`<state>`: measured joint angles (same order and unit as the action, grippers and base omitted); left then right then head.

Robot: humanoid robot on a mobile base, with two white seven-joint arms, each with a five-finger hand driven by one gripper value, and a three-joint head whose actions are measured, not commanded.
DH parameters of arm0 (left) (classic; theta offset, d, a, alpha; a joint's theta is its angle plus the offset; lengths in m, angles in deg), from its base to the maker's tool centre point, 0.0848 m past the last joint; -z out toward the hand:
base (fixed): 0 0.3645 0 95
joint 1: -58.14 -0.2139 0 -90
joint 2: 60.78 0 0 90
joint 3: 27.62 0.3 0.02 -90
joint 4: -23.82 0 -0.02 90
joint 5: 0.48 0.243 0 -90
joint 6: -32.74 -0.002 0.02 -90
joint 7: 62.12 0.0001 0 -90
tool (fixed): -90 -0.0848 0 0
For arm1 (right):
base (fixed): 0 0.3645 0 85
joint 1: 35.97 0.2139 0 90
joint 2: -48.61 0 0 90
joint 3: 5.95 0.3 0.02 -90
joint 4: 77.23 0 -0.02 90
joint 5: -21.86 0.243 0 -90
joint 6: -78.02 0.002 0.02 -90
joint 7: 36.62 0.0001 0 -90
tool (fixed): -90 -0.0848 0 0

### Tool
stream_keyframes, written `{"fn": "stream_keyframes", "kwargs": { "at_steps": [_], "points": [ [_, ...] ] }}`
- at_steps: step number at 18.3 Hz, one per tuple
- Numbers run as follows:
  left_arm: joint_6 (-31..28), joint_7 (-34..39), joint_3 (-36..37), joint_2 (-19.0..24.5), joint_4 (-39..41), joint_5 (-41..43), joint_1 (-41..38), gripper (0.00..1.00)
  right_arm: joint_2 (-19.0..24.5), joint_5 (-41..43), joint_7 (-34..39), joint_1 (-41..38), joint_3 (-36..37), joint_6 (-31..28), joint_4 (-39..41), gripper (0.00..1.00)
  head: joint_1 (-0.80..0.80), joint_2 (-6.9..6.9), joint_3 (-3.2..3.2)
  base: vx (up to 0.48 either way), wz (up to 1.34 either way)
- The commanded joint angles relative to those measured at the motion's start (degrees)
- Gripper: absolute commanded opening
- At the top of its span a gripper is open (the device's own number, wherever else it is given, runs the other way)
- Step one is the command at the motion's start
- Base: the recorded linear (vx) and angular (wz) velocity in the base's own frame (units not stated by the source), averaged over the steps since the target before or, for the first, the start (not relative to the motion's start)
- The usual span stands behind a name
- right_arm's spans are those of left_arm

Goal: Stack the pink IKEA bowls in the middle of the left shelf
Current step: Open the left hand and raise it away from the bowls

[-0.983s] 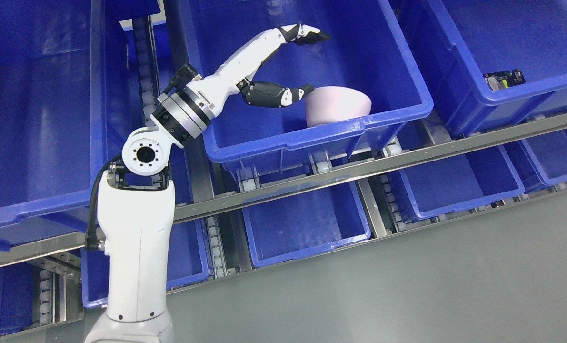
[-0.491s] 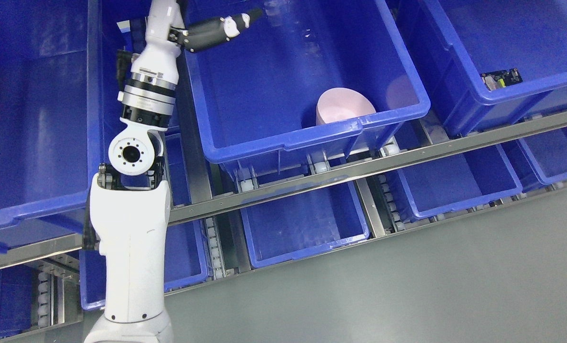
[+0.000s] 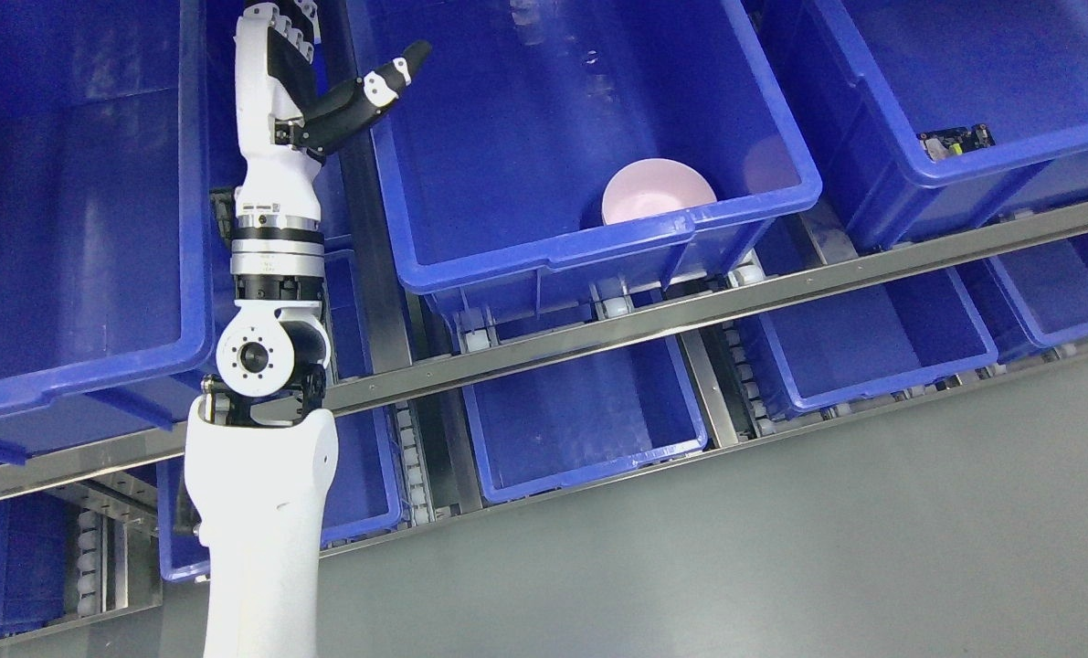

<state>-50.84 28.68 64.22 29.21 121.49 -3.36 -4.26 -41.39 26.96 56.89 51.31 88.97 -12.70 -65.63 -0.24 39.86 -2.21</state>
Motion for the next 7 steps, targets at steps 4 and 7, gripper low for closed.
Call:
{"fn": "stream_keyframes", "kwargs": {
  "at_steps": [4,7],
  "points": [
    [-0.2,0.0,0.4,1.0,3.5,-1.3,-3.9,1.00,-1.0,0.0,0.0,0.0,0.0,0.0,0.0,1.00,0.00,0.00,0.00,-0.109,-0.05],
    [-0.4,-0.1,0.4,1.0,3.5,-1.3,-3.7,1.00,-1.0,0.0,0.0,0.0,0.0,0.0,0.0,1.00,0.00,0.00,0.00,-0.154,0.00]
  ]
}}
